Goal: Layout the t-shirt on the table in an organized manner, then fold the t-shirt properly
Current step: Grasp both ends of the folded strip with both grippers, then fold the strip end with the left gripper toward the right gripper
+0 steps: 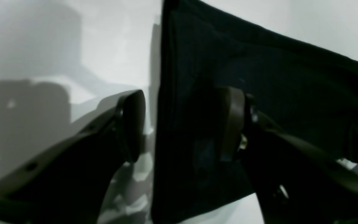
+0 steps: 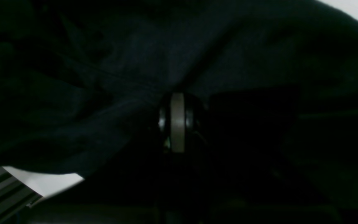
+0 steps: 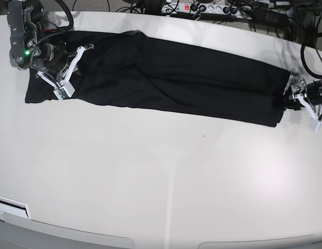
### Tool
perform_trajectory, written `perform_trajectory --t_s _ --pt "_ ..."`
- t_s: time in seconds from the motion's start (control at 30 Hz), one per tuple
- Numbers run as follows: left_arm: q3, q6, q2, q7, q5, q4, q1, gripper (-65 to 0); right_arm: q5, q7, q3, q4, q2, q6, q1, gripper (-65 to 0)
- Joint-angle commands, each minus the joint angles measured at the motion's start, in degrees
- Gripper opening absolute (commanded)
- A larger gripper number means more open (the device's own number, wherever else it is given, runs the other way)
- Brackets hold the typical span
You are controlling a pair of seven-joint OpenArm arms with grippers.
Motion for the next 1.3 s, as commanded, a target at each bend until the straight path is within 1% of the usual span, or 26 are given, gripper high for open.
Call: perform_trajectory --t_s 0.0,0.17,0.2,0.23,0.27,0.33,0.37,0.5,0.57,0.7,0.73,0.83,0.87,0.93,1.0,1.1,1.13,1.17,1.27 --pt "1.6 0.2 -0.1 3.2 0.9 0.4 0.0 -29.0 -0.6 -1.0 -0.1 0.1 0.4 -0.2 0.2 -65.0" --pt "11.6 0.2 0.0 9.9 -3.9 5.5 0.0 -29.5 -0.6 -1.0 -0.1 0.1 0.4 -0.8 0.6 -65.0" --pt "12.9 0.2 0.0 10.2 -4.3 7.1 0.0 -32.4 -0.6 -1.0 -0.1 0.1 0.4 -0.8 0.6 -65.0" --pt "13.8 0.2 0.0 10.2 -4.3 8.6 0.0 -37.2 -0.6 -1.0 -0.1 0.1 0.4 -0.8 0.6 -65.0" --pt "14.1 0.2 0.0 10.1 -4.3 9.9 0.0 -43.4 -0.6 -1.0 -0.1 0.1 0.4 -0.7 0.6 -65.0" --pt "14.0 0.2 0.0 9.5 -4.3 11.9 -0.4 -58.4 -0.6 -1.0 -0.1 0.1 0.4 -0.5 0.6 -65.0" --pt "13.8 0.2 -0.2 9.3 -4.3 12.5 -0.7 -64.6 -0.5 -1.0 -0.1 0.1 0.4 -0.4 0.6 -65.0" --pt "11.0 0.2 -0.2 9.4 -4.1 12.7 -2.2 -65.0 -0.3 -1.5 -0.1 2.1 0.4 -0.4 0.6 -65.0" --pt "8.9 0.2 -0.9 9.3 -3.8 12.7 -2.3 -65.0 -0.4 -2.2 -0.1 4.2 0.4 -0.4 0.6 -65.0" --pt "5.7 0.2 -3.7 9.8 -3.4 12.7 -2.2 -65.0 -0.1 -3.0 -0.1 8.1 0.4 -0.4 0.6 -65.0" --pt "5.4 0.2 -4.4 9.8 -3.4 12.7 -2.2 -65.0 0.8 -3.0 -0.1 8.8 0.4 -0.2 0.6 -65.0" --pt "5.4 0.2 -6.9 10.0 -3.7 12.7 -2.2 -65.0 4.8 -3.0 -0.1 10.1 0.4 2.1 0.6 -65.0" --pt "5.4 0.2 -7.8 10.4 -5.1 12.9 -2.2 -65.0 5.8 -3.0 -0.1 10.4 0.4 2.2 0.7 -65.0" --pt "5.4 0.2 -9.2 13.0 -10.5 13.7 -2.2 -65.0 7.0 -3.0 -0.1 10.4 0.4 2.1 1.3 -60.7" --pt "5.4 0.2 -9.8 18.1 -18.8 15.5 -2.2 -65.0 6.9 -3.0 -0.1 10.4 0.4 2.2 1.9 -58.6" --pt "5.4 0.2 -9.5 27.7 -32.0 18.9 -2.2 -65.0 7.0 -2.7 -0.1 10.4 0.4 2.1 2.6 -58.6" --pt "5.4 0.2 -9.2 30.6 -32.0 20.0 -2.2 -65.0 7.0 -2.3 -0.1 10.4 0.4 2.1 2.6 -58.6" --pt "5.4 0.2 -8.8 31.9 -32.0 21.1 -2.1 -65.0 7.0 -1.8 -0.1 10.4 0.4 2.1 2.6 -58.6" --pt "5.4 0.2 -6.8 33.1 -32.0 24.7 -1.3 -65.0 6.8 -1.2 -0.1 10.4 0.3 2.1 3.0 -58.7"
